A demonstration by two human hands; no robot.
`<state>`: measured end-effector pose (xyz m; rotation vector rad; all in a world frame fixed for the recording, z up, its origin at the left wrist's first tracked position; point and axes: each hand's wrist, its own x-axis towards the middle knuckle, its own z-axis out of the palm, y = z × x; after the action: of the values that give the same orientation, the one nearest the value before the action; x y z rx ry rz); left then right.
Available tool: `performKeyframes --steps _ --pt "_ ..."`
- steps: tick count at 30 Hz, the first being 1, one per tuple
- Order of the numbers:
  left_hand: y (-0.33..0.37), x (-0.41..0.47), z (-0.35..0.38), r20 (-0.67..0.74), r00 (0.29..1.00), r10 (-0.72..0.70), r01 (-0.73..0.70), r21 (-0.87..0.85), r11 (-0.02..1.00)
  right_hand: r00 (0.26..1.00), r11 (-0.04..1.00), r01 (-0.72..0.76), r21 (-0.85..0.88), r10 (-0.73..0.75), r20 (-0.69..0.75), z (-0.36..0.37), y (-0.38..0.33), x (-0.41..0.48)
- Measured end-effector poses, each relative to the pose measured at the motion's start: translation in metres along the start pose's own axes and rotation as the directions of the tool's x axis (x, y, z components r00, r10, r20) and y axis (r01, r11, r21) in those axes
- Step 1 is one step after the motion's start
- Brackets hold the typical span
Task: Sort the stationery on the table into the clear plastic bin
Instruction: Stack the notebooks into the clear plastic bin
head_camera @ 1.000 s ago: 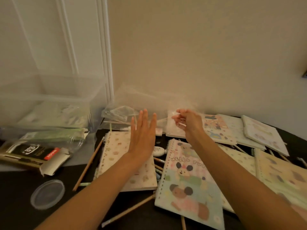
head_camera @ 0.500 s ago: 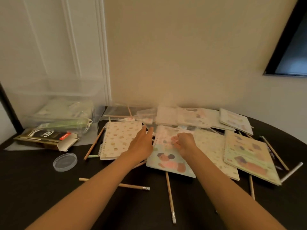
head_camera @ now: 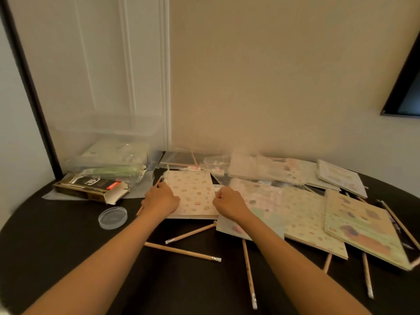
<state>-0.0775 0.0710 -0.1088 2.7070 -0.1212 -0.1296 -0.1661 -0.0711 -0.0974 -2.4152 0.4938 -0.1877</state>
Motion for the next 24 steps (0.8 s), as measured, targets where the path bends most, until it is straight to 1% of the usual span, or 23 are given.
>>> performKeyframes --steps 1,3,5,6,8,9,11,14,15,17,18,19,20,21,22,23,24 --pt "-0.003 0.004 0.001 0.010 1.000 -0.013 0.014 -0.049 0.999 0.999 1.000 -0.023 0.003 0.023 0.037 0.004 0.000 0.005" --pt "-0.008 0.009 0.004 0.048 0.998 -0.040 0.046 -0.148 0.988 0.995 0.995 -0.071 0.065 0.066 0.078 0.005 -0.002 0.010" --pt "-0.011 0.008 0.007 0.082 0.994 -0.066 0.088 -0.296 0.951 0.987 0.984 -0.138 0.111 0.128 0.093 0.003 -0.002 0.013" --pt "-0.012 0.010 0.009 0.091 0.992 -0.083 0.112 -0.399 0.910 0.981 0.976 -0.176 0.130 0.163 0.106 0.003 -0.003 0.015" --pt "-0.011 0.010 0.009 0.098 0.990 -0.098 0.138 -0.611 0.780 0.973 0.965 -0.211 0.155 0.193 0.124 0.002 -0.002 0.019" --pt "-0.009 0.008 0.007 0.087 0.992 -0.091 0.125 -0.690 0.712 0.969 0.960 -0.224 0.170 0.201 0.143 0.002 -0.002 0.021" --pt "-0.004 0.005 0.000 0.021 0.998 -0.059 0.052 -0.795 0.604 0.962 0.954 -0.239 0.179 0.209 0.174 -0.001 -0.003 0.023" --pt "0.009 -0.004 -0.015 -0.086 0.996 -0.003 -0.073 -0.866 0.494 0.956 0.948 -0.256 0.192 0.218 0.198 -0.004 -0.005 0.026" --pt "0.011 -0.008 -0.020 -0.122 0.992 0.016 -0.115 -0.881 0.459 0.958 0.941 -0.257 0.218 0.219 0.185 -0.006 -0.006 0.026" --pt "0.014 -0.014 -0.030 -0.169 0.985 0.043 -0.173 -0.917 0.359 0.970 0.898 -0.239 0.370 0.201 0.138 -0.010 -0.008 0.027" --pt "0.015 -0.017 -0.035 -0.165 0.985 0.048 -0.171 -0.936 0.308 0.974 0.844 -0.225 0.487 0.185 0.131 -0.014 -0.009 0.026" --pt "0.014 -0.020 -0.041 -0.148 0.988 0.047 -0.156 -0.954 0.256 0.976 0.763 -0.217 0.609 0.162 0.144 -0.019 -0.010 0.026" --pt "0.014 -0.021 -0.046 -0.128 0.990 0.053 -0.137 -0.969 0.205 0.976 0.657 -0.214 0.723 0.123 0.178 -0.026 -0.012 0.024" --pt "0.013 -0.023 -0.050 -0.106 0.992 0.071 -0.116 -0.980 0.161 0.974 0.522 -0.221 0.824 0.071 0.216 -0.033 -0.014 0.023" --pt "0.013 -0.025 -0.055 -0.081 0.991 0.102 -0.095 -0.986 0.138 0.971 0.373 -0.229 0.899 0.019 0.240 -0.041 -0.017 0.020" --pt "0.016 -0.027 -0.059 -0.058 0.989 0.137 -0.077 -0.988 0.137 0.972 0.243 -0.226 0.943 -0.012 0.236 -0.048 -0.018 0.018" --pt "0.018 -0.028 -0.062 -0.035 0.986 0.164 -0.059 -0.988 0.140 0.977 0.149 -0.209 0.966 -0.019 0.214 -0.055 -0.019 0.017"
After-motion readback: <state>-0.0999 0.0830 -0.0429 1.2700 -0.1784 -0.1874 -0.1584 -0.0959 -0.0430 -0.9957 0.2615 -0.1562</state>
